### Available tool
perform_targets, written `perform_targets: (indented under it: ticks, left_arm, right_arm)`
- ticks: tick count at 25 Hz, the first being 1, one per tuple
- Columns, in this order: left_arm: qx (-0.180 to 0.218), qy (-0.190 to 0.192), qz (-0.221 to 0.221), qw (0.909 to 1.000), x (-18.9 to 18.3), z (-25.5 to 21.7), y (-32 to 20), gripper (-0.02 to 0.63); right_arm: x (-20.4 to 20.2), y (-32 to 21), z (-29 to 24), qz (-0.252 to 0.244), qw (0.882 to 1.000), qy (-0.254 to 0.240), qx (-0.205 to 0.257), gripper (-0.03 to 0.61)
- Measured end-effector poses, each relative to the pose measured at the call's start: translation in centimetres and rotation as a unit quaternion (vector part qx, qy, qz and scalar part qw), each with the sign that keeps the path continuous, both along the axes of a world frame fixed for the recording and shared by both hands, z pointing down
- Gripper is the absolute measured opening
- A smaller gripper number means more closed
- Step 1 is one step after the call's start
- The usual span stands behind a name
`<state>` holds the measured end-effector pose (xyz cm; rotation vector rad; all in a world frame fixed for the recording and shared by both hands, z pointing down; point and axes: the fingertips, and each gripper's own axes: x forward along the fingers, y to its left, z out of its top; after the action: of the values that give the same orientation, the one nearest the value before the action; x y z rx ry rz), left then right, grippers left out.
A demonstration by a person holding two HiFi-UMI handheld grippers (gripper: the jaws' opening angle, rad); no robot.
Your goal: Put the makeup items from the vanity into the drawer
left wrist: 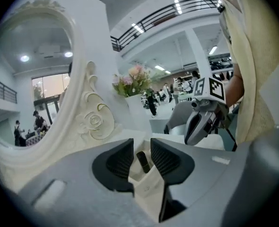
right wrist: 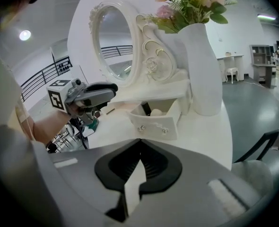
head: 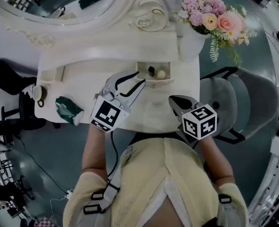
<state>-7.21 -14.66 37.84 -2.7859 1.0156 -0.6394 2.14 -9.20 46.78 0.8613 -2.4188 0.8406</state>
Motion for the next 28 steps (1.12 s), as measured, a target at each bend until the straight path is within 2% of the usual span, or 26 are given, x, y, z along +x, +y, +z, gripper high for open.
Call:
perform_targets:
  ticks: [3, 6, 8, 12, 18, 28]
  left_arm:
    - [-0.01, 0.039, -0.033, 0.9986, -0.6, -0.5, 0.2, 0.121]
    - [-0.001, 0.064, -0.067, 0.9957, -1.3, -1.3, 0.2, 0.121]
    - [0.002, 0.091, -0.098, 0.991, -2.0, -1.8, 0.2, 0.106]
    - [-0.024, 0.139, -0.146, 0.9793, -2.9, -1.8, 0.7, 0.087]
    - [-0.077, 0.161, -0.192, 0.965, -3.6, 0.0, 1.7, 0.005]
    - [-0.136, 0.165, -0.206, 0.9548, -3.1, 3.1, 3.8, 0.003]
  right_arm:
    - [-0.2, -0.1, -0.3, -0.004, 1.0, -0.001, 0.004, 0.002]
    - [-0.5, -0.3, -0.5, -0.007, 1.0, -0.003, 0.008, 0.002]
    - [-0.7, -0.3, -0.6, -0.01, 1.0, -0.004, 0.012, 0.002]
    - [-1.1, -0.4, -1.0, -0.015, 1.0, -0.005, 0.02, 0.002]
    - [-1.2, -0.6, -1.6, -0.009, 0.999, -0.007, 0.033, 0.002]
    - [-1.6, -0.5, -1.9, -0.009, 0.999, -0.008, 0.045, 0.0]
